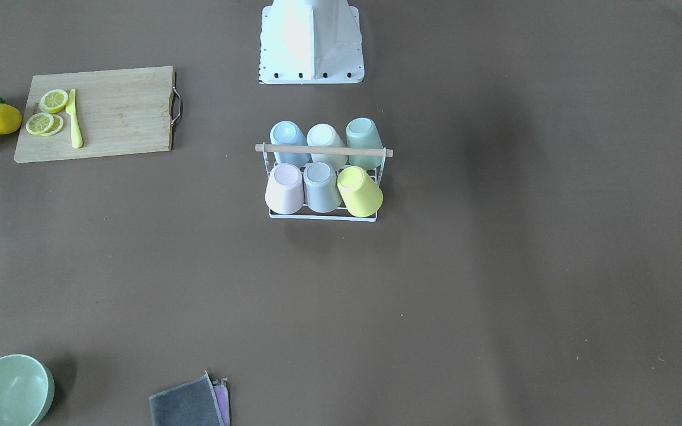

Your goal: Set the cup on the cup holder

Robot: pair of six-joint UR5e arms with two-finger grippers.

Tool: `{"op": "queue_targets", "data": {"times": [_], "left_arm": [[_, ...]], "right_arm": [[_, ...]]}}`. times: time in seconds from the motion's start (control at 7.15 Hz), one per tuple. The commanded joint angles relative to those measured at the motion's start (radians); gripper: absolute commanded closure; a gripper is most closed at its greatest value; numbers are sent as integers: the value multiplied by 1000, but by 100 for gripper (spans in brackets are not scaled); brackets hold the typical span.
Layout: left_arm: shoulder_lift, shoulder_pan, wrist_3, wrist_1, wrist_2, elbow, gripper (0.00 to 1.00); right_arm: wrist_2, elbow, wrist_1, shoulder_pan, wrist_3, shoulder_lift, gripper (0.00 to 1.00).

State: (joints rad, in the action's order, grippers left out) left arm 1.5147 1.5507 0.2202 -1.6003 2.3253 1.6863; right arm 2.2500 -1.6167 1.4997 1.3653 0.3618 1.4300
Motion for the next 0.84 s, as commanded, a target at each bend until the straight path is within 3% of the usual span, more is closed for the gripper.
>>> {"op": "queue_targets", "data": {"times": [0.0,0.14,0.42,0.56,0.7], "left_arm": [[-64,2,-27,-70,6,29,2],[-51,-1,-27,-84,-50,30,2],[-47,-3,-30,-150,-58,-42,2],[-48,-3,-30,-159,-57,-46,2],[-47,-3,-30,-156,-52,-37,2]], "right_arm": [[26,3,-6,108,-97,119,0],[23,9,0,147,-183,142,0],[19,26,4,176,-210,181,1],[26,100,-10,170,-208,179,0],[67,100,-15,198,-210,188,0]]}}
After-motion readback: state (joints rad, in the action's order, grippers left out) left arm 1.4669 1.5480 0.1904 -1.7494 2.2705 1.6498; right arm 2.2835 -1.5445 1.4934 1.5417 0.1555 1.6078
